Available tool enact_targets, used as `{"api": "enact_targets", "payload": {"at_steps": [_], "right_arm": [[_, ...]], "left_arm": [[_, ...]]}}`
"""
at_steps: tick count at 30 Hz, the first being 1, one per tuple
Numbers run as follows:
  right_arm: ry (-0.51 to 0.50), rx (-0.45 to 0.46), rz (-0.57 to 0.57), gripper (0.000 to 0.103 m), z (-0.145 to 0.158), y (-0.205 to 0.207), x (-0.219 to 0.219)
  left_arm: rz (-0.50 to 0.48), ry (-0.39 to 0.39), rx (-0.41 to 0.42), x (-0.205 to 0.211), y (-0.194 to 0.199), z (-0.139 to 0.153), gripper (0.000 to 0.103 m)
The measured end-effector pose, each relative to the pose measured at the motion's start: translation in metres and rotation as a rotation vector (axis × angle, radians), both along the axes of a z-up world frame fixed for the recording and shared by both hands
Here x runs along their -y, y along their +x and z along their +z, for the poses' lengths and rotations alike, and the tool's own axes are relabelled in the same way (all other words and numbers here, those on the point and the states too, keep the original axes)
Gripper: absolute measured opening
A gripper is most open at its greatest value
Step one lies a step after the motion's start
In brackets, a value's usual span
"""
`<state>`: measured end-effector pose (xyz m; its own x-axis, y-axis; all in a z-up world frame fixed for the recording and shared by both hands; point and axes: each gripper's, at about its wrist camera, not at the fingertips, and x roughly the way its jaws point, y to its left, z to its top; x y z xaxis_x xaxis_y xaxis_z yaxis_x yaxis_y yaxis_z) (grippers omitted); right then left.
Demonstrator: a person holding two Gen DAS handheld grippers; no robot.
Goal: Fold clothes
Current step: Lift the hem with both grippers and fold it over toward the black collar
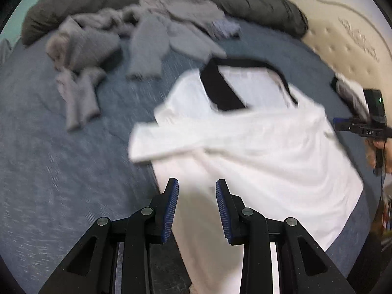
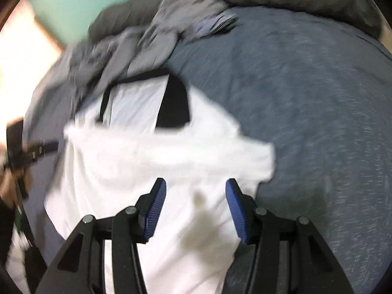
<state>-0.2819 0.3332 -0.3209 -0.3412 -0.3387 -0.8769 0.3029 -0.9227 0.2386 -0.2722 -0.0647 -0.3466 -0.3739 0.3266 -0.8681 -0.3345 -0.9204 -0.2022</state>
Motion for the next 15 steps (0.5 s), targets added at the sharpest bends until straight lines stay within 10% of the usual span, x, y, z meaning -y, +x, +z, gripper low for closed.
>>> {"api": "enact_targets", "payload": {"at_steps": [15], "right_arm": [[0.130,-0.036,-0.127,0.051,-0.026,-0.070,-0.013]], "left_arm": [[0.125,-0.087,-0.093,0.019,-0.072,-0.005,0.035]]}}
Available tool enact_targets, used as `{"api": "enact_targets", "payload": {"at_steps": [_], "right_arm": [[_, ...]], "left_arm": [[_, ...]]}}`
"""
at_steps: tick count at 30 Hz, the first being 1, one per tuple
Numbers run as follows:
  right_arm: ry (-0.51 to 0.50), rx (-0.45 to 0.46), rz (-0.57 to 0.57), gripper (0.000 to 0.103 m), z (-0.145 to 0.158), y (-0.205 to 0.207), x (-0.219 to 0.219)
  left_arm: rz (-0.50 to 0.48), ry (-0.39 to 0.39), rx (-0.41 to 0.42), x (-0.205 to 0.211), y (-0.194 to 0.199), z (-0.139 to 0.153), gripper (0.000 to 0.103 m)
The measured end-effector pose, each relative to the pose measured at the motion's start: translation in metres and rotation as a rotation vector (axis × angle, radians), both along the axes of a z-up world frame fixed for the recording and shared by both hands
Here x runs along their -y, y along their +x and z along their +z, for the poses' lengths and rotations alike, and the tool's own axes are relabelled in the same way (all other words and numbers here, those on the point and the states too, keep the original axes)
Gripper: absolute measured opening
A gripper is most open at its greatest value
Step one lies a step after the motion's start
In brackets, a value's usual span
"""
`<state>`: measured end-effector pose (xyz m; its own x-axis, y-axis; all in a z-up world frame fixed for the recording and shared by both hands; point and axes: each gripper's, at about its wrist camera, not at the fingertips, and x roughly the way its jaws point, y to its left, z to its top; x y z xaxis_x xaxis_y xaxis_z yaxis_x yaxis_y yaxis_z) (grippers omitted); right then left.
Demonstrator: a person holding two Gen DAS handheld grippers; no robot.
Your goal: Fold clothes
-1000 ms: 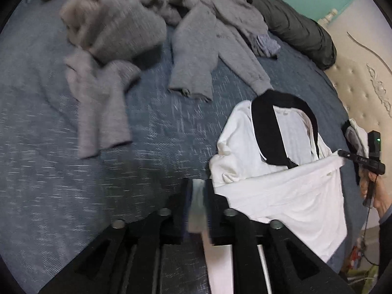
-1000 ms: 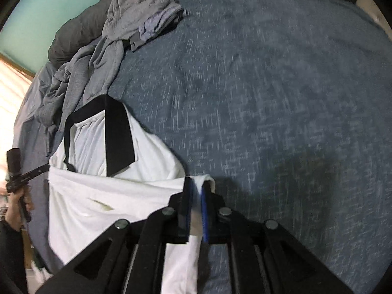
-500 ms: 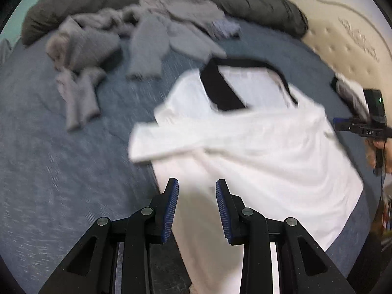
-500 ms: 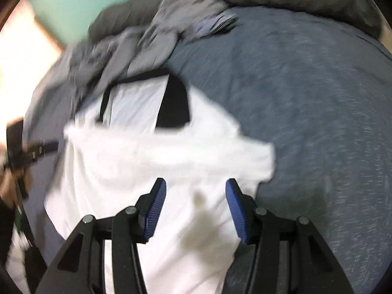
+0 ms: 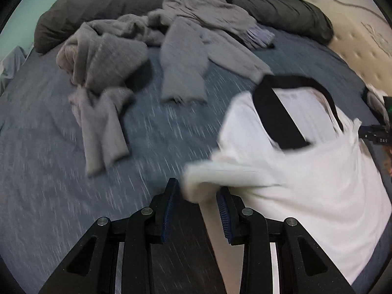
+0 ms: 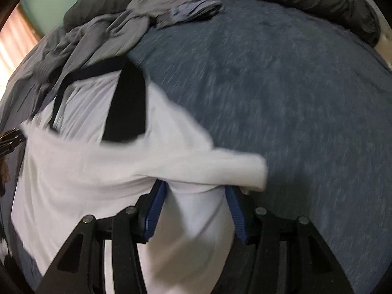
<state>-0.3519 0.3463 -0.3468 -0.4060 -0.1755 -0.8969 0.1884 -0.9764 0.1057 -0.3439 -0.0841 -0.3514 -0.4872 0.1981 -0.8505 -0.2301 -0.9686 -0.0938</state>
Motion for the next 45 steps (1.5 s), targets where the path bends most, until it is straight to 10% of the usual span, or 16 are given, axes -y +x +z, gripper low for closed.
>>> {"api": "enact_targets", "payload": {"at_steps": [22,25,31,45], "right_arm": [[-0.109,-0.091,-0.081,0.051,-0.001,-0.017,-0.043],[-0.108,-0.061,-0.063,0.051,-0.011,-0.028,-0.037],[-0.087,-0.109,-0.025,0.006,-0.011,-0.028,-0.025],[-0.093,-0.264,-0.180,0.004,0.047,-0.006,-0.075]], "left_arm": [[0.030,0.179,-0.005,0.010,-0.019,-0.001,0.034],[0.027,0.217,-0.001,0.013,-0.024,-0.005,0.011],[-0.006,0.215,-0.023,0.008,-0.026,-0.004,0.003],[0.086,0.239,-0.126,0.052,-0.014,0.043,0.002]]}}
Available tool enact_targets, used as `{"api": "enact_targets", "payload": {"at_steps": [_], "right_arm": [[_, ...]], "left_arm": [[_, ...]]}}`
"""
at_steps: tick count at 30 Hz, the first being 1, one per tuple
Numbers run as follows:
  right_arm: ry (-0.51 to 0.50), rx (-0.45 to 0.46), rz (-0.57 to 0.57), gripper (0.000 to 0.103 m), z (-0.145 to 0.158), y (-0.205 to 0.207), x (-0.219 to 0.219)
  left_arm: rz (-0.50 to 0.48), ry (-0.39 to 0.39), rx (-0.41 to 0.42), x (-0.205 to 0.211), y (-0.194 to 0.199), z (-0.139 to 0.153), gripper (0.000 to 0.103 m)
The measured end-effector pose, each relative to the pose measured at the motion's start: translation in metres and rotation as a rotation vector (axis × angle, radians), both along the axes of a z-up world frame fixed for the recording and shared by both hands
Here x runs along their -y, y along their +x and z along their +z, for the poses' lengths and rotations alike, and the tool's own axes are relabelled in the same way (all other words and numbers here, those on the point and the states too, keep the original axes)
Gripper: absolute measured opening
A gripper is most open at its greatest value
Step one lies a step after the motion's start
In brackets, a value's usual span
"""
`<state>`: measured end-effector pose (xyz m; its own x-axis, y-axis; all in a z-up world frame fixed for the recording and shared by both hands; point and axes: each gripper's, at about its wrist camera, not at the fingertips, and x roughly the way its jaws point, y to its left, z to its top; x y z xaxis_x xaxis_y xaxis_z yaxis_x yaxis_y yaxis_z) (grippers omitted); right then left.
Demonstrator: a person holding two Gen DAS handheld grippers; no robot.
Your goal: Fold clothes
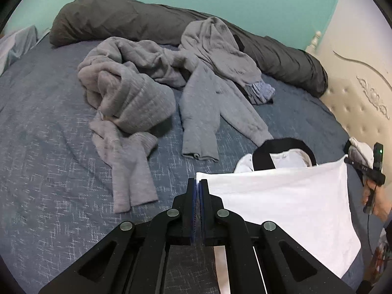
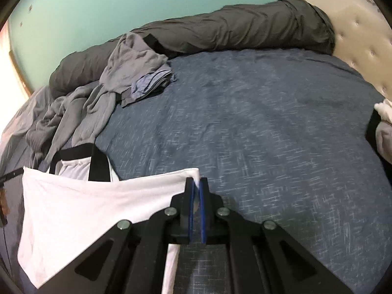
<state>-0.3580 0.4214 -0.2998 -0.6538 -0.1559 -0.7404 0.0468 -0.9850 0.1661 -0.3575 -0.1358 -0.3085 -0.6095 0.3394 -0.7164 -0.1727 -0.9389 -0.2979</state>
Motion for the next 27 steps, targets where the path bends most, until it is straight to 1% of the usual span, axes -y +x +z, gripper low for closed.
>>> {"api": "enact_targets", "payload": {"at_steps": [8,12,14,15,17,19,22,24,25,26,27], "right_arm": [[0.028,0.033,-0.061,0.004,-0.011,-0.025,0.000],[0.057,0.050,-0.062,0.004,-0.017,-0.043,0.003],[0.066,0.066,-0.059,0.004,-0.022,-0.050,0.005],[0.046,0.092,-0.049,0.004,-0.027,-0.053,0.007],[-0.002,0.151,-0.021,0.004,-0.040,-0.057,0.011],[-0.013,0.173,0.003,0.004,-0.045,-0.054,0.015],[0.015,0.187,-0.010,0.006,-0.043,-0.044,0.014],[0.040,0.202,-0.033,0.019,-0.039,-0.030,0.009],[0.048,0.210,-0.045,0.023,-0.037,-0.022,0.005],[0.042,0.215,-0.057,0.033,-0.035,-0.014,0.001],[0.022,0.215,-0.068,0.044,-0.033,-0.004,-0.005]], "left_arm": [[0.025,-0.021,0.030,-0.006,-0.030,-0.009,0.002],[0.038,-0.033,0.055,-0.007,-0.046,-0.021,0.002],[0.031,-0.055,0.080,-0.013,-0.051,-0.031,0.003],[0.023,-0.065,0.094,-0.017,-0.053,-0.037,0.003],[0.010,-0.074,0.102,-0.023,-0.053,-0.042,0.004],[0.019,-0.067,0.093,-0.023,-0.047,-0.041,0.004],[0.032,-0.048,0.078,-0.016,-0.033,-0.032,0.008],[0.022,-0.035,0.085,-0.009,-0.020,-0.025,0.015],[0.016,-0.033,0.094,-0.006,-0.012,-0.021,0.017],[0.011,-0.030,0.103,-0.003,-0.003,-0.018,0.021],[0.002,-0.025,0.112,0.000,0.008,-0.015,0.022]]}}
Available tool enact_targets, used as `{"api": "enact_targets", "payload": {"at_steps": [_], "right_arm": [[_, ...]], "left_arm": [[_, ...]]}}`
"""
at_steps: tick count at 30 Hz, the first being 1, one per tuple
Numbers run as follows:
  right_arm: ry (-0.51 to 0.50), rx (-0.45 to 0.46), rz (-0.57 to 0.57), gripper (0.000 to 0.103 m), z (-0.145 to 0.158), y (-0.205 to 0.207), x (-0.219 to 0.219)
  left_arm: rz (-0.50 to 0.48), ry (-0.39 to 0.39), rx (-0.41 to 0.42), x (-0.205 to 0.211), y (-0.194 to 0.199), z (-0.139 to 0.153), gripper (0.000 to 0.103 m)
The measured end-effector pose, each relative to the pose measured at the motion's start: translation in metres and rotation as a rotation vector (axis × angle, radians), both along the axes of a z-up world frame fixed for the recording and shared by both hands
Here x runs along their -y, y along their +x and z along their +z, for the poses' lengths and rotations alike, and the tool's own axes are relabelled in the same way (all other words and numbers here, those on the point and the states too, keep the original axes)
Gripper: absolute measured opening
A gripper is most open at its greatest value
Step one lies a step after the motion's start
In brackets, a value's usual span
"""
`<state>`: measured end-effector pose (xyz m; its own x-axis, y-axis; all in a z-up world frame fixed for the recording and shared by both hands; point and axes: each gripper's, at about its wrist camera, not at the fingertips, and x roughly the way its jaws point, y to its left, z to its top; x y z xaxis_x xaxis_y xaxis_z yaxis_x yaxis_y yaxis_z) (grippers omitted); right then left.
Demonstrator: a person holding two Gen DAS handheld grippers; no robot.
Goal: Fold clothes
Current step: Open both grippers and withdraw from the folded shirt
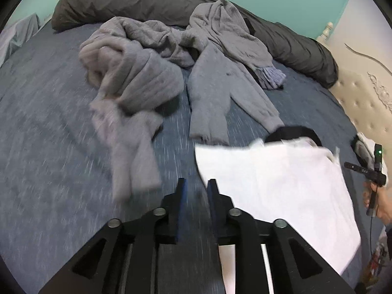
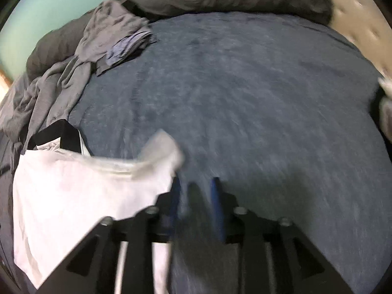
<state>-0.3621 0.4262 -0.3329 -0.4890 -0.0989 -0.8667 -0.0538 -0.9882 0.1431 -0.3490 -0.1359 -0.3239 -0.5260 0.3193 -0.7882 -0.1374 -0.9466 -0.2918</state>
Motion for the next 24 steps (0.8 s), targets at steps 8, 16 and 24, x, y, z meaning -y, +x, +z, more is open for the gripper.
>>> {"api": "enact_targets", "payload": {"at_steps": [8,16,24], "right_arm": [[-0.074,-0.005,-0.060,0.047,0.031,0.078,-0.028],[-0.115,-0.047,0.048,0.047,0.055,0.091,0.005],[-0.067,-0.001,0.141,0.047,0.014,0.043,0.055]], "left_arm": [[-0.022,0.032,0.053,0.006,0.083,0.009,0.025],[-0.026,0.037,0.054,-0.008,0.112,0.008,0.026],[-0.029,0.041,0.042,-0.024,0.058,-0.010,0.026]]}}
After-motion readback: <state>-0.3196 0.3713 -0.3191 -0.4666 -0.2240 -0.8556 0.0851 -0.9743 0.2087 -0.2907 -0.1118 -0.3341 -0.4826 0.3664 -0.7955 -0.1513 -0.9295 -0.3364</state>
